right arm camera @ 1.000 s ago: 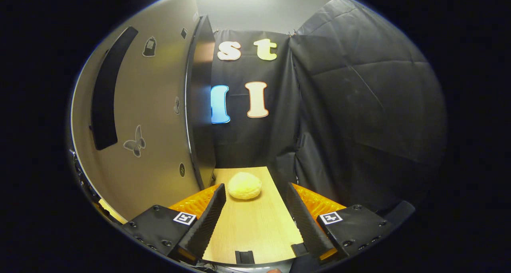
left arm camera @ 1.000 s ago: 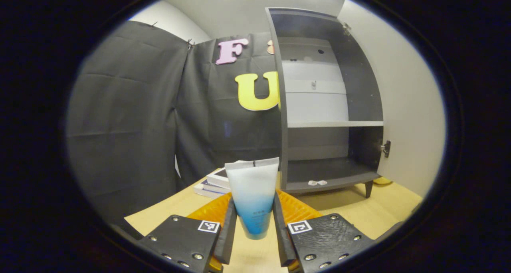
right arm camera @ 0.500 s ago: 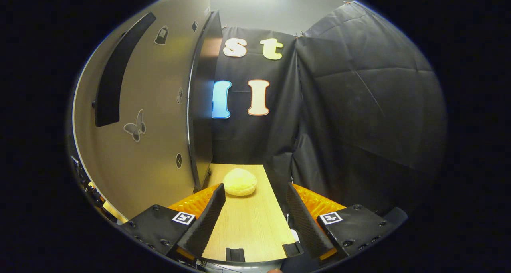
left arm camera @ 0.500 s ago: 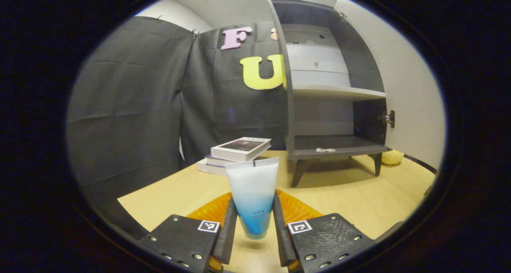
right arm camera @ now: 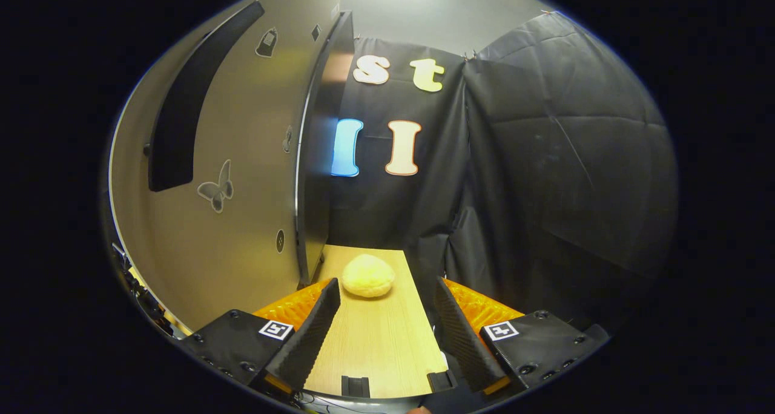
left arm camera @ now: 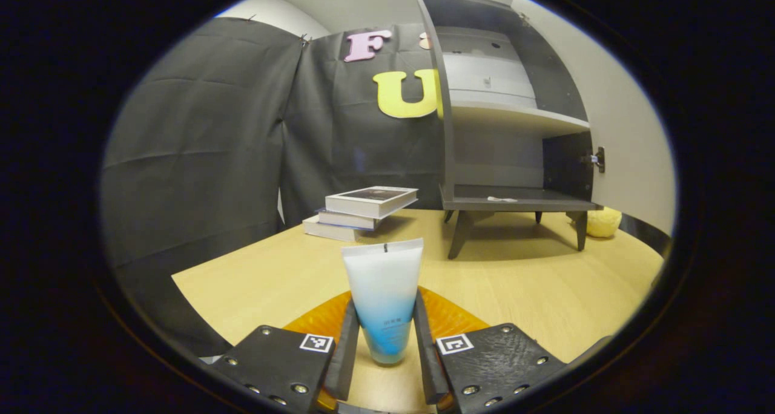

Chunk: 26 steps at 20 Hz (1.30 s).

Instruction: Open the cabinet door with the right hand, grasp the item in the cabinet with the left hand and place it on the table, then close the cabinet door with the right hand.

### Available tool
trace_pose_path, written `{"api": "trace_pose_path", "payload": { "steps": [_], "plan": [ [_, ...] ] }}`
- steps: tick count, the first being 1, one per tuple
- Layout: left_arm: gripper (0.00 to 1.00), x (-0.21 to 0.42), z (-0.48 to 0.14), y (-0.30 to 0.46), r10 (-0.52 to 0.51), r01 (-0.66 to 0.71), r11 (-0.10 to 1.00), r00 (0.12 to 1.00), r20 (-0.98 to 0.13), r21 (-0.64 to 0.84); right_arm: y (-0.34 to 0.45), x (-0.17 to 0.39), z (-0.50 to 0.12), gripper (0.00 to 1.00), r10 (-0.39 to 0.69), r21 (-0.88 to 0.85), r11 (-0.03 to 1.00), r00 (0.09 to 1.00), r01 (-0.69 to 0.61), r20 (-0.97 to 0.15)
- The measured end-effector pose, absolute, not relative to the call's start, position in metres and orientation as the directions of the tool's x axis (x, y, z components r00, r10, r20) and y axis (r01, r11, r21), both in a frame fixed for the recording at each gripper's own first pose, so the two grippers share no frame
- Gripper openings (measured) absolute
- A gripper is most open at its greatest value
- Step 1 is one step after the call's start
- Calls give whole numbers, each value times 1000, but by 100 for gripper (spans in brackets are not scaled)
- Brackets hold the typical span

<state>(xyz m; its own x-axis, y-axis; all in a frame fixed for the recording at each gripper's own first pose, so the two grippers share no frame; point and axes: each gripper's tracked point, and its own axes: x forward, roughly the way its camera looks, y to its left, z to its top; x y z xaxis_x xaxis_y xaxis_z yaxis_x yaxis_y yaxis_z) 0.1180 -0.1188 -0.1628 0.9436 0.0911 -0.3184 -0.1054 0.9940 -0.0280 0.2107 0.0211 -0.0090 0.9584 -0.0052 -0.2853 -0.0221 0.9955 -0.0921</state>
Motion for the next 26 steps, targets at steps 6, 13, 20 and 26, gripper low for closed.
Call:
{"api": "trace_pose_path", "payload": {
  "steps": [6, 13, 20, 26],
  "plan": [
    [48, 110, -168, -121, 99, -117, 993, 938, -331, -34, 24, 214, -12, 98, 5, -92, 995, 954, -34, -301],
    [83, 106, -163, -114, 144, -148, 989, 931, -335, 13, 19, 213, -16, 98, 13, -85, 996, 953, -41, -303],
    [81, 109, -123, -113, 141, -131, 990, 951, -275, 56, 10, 214, -13, 98, 34, -15, 999, 958, -40, -286],
    [83, 120, -68, -115, 131, -124, 991, 970, -203, 49, 7, 218, -2, 97, 50, 19, 999, 968, -47, -247]
  ]
}}
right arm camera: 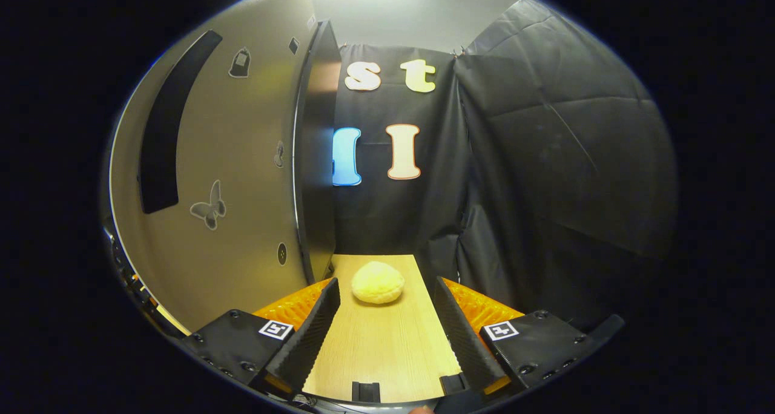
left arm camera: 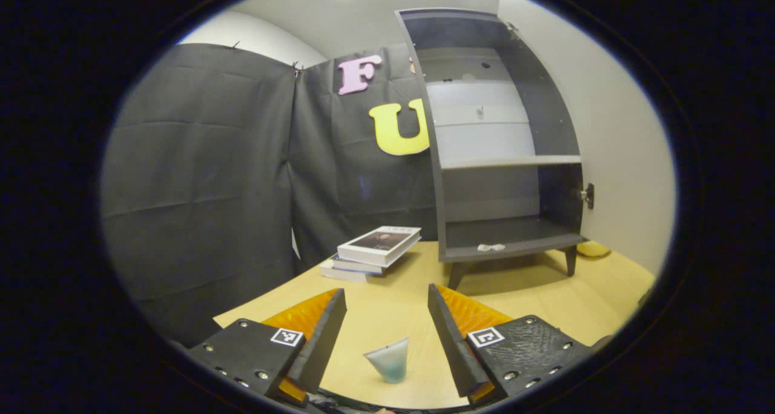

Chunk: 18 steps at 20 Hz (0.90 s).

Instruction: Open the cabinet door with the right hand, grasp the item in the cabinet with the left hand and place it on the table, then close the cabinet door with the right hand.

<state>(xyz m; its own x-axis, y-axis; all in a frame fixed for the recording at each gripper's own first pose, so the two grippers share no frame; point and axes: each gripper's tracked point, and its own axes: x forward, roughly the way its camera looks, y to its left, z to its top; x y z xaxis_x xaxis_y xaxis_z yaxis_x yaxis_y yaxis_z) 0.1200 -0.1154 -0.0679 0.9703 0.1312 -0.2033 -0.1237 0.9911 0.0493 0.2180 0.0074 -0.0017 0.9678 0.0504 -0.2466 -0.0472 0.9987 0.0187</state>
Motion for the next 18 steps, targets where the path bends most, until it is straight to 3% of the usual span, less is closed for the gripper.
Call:
{"api": "trace_pose_path", "payload": {
  "steps": [11, 18],
  "plan": [
    [81, 135, 11, -106, 78, -76, 997, 988, -133, 21, -2, 215, 35, 98, -47, 59, 997, 981, 59, -189],
    [81, 143, 40, -83, 63, -64, 998, 993, -97, -9, 7, 197, 76, 94, -149, 61, 986, 979, 158, -140]
  ]
}}
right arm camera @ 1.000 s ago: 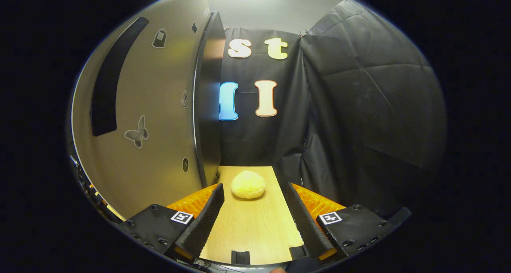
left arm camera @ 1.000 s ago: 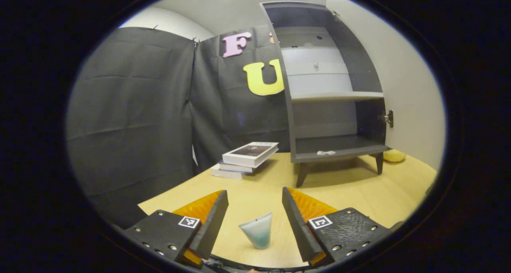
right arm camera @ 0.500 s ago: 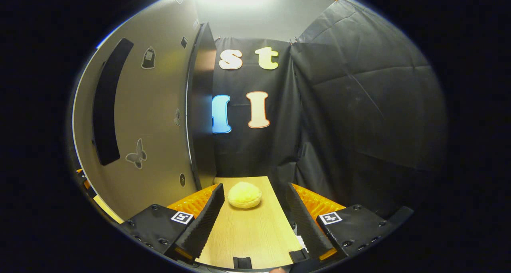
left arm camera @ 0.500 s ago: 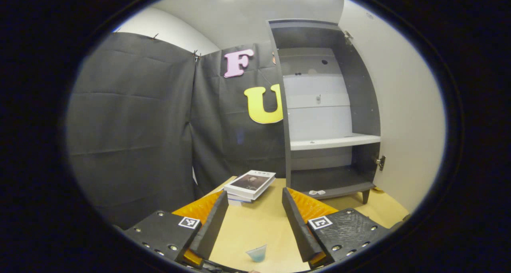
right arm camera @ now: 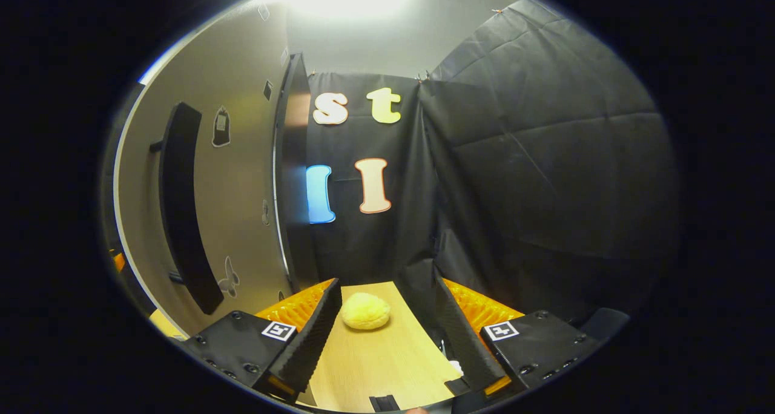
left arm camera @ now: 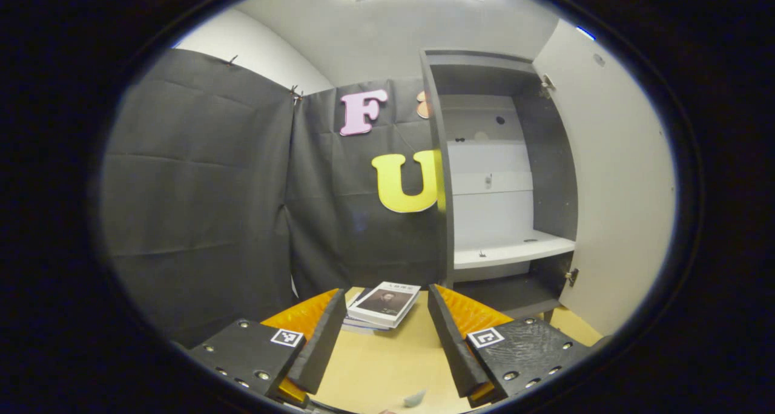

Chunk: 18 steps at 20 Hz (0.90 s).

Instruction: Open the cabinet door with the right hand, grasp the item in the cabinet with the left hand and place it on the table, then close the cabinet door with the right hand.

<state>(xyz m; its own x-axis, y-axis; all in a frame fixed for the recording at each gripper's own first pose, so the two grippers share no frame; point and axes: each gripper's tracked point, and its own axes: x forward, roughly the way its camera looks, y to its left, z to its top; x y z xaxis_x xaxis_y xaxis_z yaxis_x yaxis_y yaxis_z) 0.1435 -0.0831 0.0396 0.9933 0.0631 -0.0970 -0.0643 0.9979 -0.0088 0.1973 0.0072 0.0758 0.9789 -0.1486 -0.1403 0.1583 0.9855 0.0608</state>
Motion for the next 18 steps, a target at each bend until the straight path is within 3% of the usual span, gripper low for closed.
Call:
{"api": "trace_pose_path", "payload": {
  "steps": [2, 8, 9, 12, 18],
  "plan": [
    [83, 147, 43, -75, 73, -75, 997, 993, -88, -16, 8, 192, 83, 97, -175, 71, 980, 973, 187, -149],
    [81, 153, 37, -58, 81, -85, 995, 992, -95, -44, 27, 180, 106, 93, -195, 104, 972, 972, 209, -131],
    [81, 154, 35, -56, 79, -84, 995, 992, -98, -45, 32, 177, 108, 98, -192, 107, 973, 973, 206, -125],
    [81, 158, 32, -49, 71, -74, 997, 992, -100, -34, 42, 176, 115, 98, -212, 83, 971, 970, 223, -119],
    [81, 159, 27, -30, 63, -66, 998, 992, -109, -21, 54, 171, 122, 93, -280, 63, 956, 955, 287, -102]
  ]
}}
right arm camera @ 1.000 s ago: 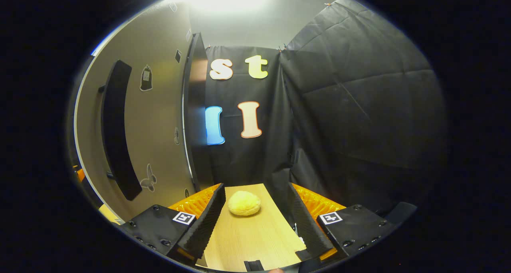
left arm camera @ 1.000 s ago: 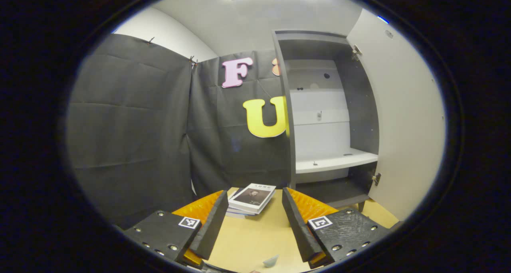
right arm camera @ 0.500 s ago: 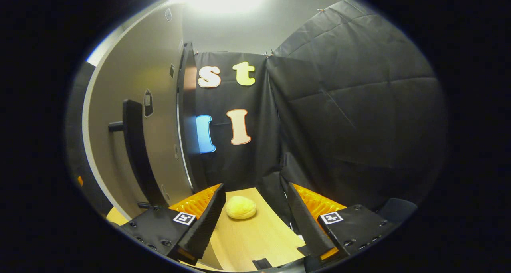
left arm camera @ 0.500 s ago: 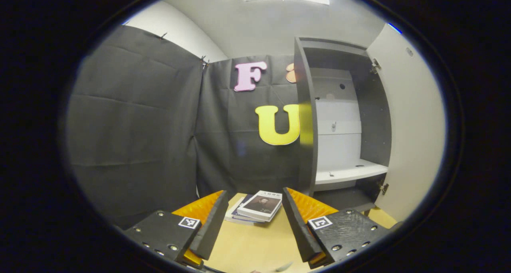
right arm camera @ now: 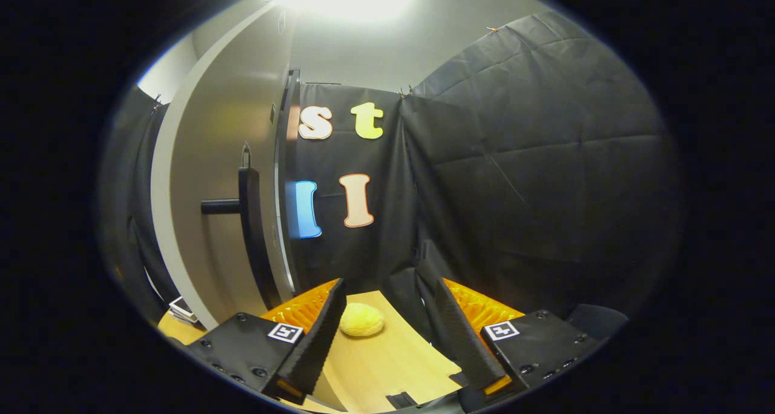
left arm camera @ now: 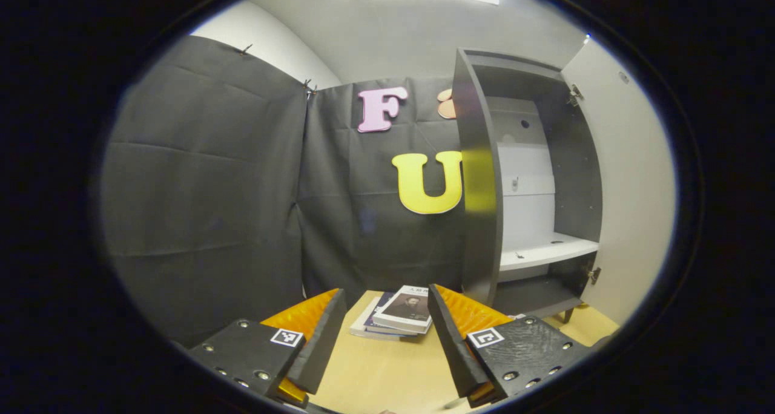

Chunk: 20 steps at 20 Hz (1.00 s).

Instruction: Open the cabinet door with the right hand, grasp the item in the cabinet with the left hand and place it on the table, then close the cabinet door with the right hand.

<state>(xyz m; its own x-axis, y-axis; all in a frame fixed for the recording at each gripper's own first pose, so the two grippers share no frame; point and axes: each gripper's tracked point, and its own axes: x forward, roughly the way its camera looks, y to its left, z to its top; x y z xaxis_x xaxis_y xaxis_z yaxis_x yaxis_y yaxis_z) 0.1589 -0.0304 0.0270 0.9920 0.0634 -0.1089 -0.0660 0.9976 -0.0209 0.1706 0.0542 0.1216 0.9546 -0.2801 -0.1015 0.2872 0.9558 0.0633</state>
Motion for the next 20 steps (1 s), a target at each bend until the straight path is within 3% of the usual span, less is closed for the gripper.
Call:
{"api": "trace_pose_path", "payload": {
  "steps": [1, 2, 3, 5, 6, 19, 20],
  "plan": [
    [81, 160, 27, -28, 66, -69, 997, 992, -110, -25, 53, 168, 121, 83, -287, 56, 954, 953, 293, -97],
    [81, 160, 24, -26, 64, -68, 997, 991, -114, -30, 56, 167, 123, 89, -293, 44, 954, 951, 298, -97],
    [81, 161, 23, -26, 60, -65, 997, 992, -115, -34, 61, 165, 123, 82, -294, 32, 954, 951, 299, -96],
    [83, 163, 22, -24, 53, -57, 998, 992, -112, -35, 71, 164, 125, 82, -290, 12, 956, 953, 292, -93],
    [81, 164, 22, -22, 53, -57, 998, 993, -108, -34, 76, 164, 126, 89, -282, 12, 959, 955, 285, -94],
    [81, 167, 13, -19, -2, -5, 998, 995, -105, -68, 165, 160, 121, 89, -160, 22, 987, 983, 162, -88],
    [83, 167, 14, -19, -2, -4, 998, 995, -102, -66, 175, 163, 123, 82, -138, 25, 990, 986, 141, -88]
  ]
}}
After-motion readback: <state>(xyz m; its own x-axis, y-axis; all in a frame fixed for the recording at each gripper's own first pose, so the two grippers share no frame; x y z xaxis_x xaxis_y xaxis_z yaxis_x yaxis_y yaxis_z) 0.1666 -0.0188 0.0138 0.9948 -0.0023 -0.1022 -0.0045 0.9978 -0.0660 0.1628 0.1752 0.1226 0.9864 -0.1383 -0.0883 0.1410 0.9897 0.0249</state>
